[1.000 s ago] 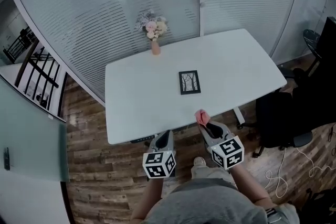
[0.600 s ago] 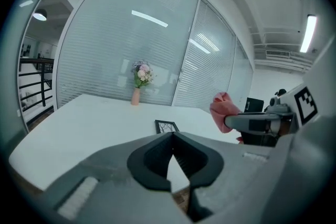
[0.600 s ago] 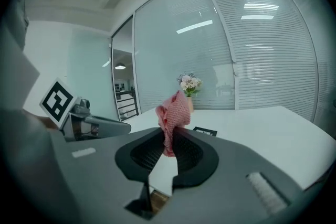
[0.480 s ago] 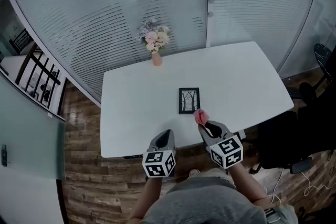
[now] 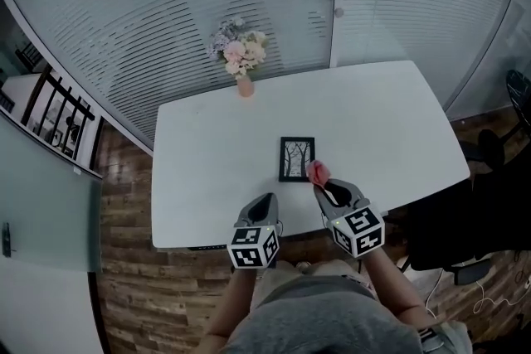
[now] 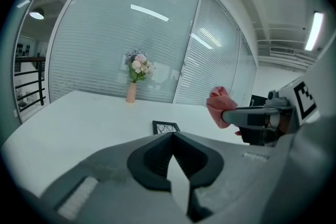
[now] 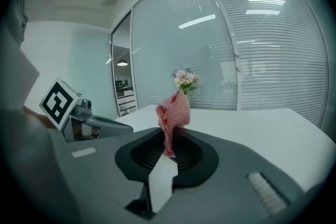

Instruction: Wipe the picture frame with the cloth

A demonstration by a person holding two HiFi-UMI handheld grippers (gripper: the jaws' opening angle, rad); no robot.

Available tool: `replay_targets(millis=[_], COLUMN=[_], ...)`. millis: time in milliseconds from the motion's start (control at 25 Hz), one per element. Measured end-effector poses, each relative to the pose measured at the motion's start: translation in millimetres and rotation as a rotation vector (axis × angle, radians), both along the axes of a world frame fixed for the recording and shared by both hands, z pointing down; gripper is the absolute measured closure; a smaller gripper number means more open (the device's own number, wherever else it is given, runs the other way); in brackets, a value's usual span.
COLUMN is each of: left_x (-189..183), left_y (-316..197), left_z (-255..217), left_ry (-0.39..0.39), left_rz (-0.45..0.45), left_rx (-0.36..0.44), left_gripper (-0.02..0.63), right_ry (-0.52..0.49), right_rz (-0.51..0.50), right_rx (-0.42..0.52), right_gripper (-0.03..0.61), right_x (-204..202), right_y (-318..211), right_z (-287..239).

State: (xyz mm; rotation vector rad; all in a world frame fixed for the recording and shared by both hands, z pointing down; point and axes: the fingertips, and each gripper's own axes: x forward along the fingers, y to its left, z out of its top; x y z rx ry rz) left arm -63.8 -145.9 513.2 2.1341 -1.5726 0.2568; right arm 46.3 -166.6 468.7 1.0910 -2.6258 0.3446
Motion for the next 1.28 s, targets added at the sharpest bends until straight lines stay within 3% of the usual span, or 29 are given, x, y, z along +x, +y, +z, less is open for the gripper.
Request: replay_targets(millis=[680, 1280], left_x=[5, 6], left_y=[-58, -87], left_z=[56, 98], left_ry=[-0.028, -0.091], left_rz=[0.097, 0.156], left_rx=[-0.105, -0.225], left_gripper=[0.611, 0.611], right_ry=[0.131, 0.307], right_rz=[-0.043, -0.116], right_rx=[0.022, -0.021], right_gripper=[0.531, 0.531], right_x=[-33, -57], right_y=[-79, -138], right_z=[24, 75])
